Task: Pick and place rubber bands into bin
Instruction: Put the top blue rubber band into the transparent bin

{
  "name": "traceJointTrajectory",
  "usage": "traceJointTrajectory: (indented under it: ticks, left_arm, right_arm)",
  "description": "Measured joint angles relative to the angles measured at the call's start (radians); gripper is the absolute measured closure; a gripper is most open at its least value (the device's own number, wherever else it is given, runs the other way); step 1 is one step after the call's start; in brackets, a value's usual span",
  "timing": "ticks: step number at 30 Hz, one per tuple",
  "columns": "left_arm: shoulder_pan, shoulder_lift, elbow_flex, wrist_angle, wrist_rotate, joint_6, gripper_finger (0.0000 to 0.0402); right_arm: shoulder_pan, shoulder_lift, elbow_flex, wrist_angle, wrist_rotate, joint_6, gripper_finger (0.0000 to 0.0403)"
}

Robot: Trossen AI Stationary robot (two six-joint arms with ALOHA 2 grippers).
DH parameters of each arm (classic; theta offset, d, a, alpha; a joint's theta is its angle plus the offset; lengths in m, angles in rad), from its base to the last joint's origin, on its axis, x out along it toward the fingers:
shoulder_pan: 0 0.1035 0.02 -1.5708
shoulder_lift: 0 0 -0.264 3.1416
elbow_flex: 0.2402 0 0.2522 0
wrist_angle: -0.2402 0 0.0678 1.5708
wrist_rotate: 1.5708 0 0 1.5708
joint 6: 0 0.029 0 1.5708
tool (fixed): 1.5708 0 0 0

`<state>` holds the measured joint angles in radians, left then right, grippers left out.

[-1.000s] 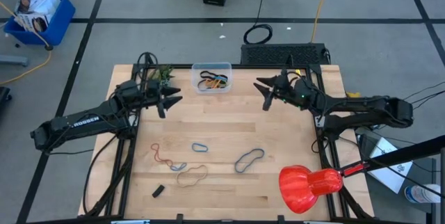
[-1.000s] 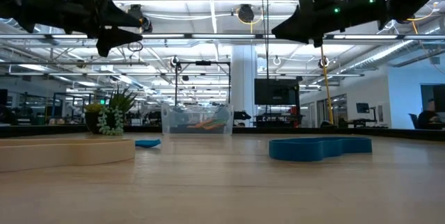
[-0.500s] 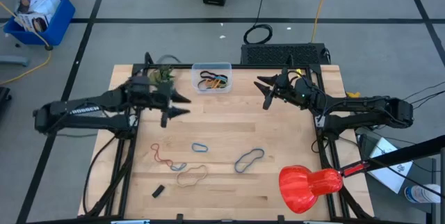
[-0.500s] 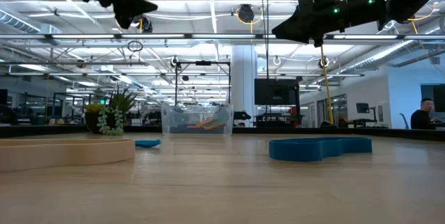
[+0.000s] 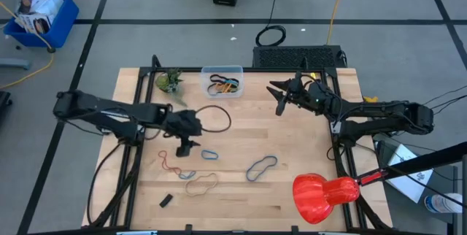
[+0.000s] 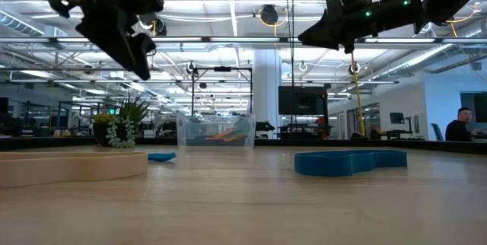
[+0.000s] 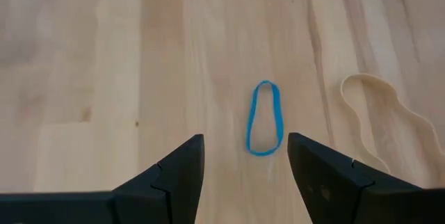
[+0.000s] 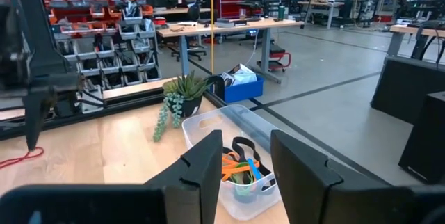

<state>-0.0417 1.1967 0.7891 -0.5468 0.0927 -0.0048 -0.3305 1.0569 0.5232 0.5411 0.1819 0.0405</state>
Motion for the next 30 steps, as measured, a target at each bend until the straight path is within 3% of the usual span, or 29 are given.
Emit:
traceJointTrajectory:
  ticks: [10,19,30]
  left_arm:
    - [-0.039,0.133,0.000,0.029,0.055,0.008,0.0188]
    - [-0.056,0.230,0.000,0.029,-0.076,-0.113,0.0188]
    - [-0.068,0.344,0.000,0.102,-0.072,-0.285,0.0188]
  right_arm:
    - [-0.017,0.000,0.000,-0.006,0.001,0.000,0.0287]
    - [-0.026,0.000,0.000,-0.016,0.000,-0.007,0.0287]
    - [-0.029,0.000,0.000,-0.046,0.000,-0.024,0.0287]
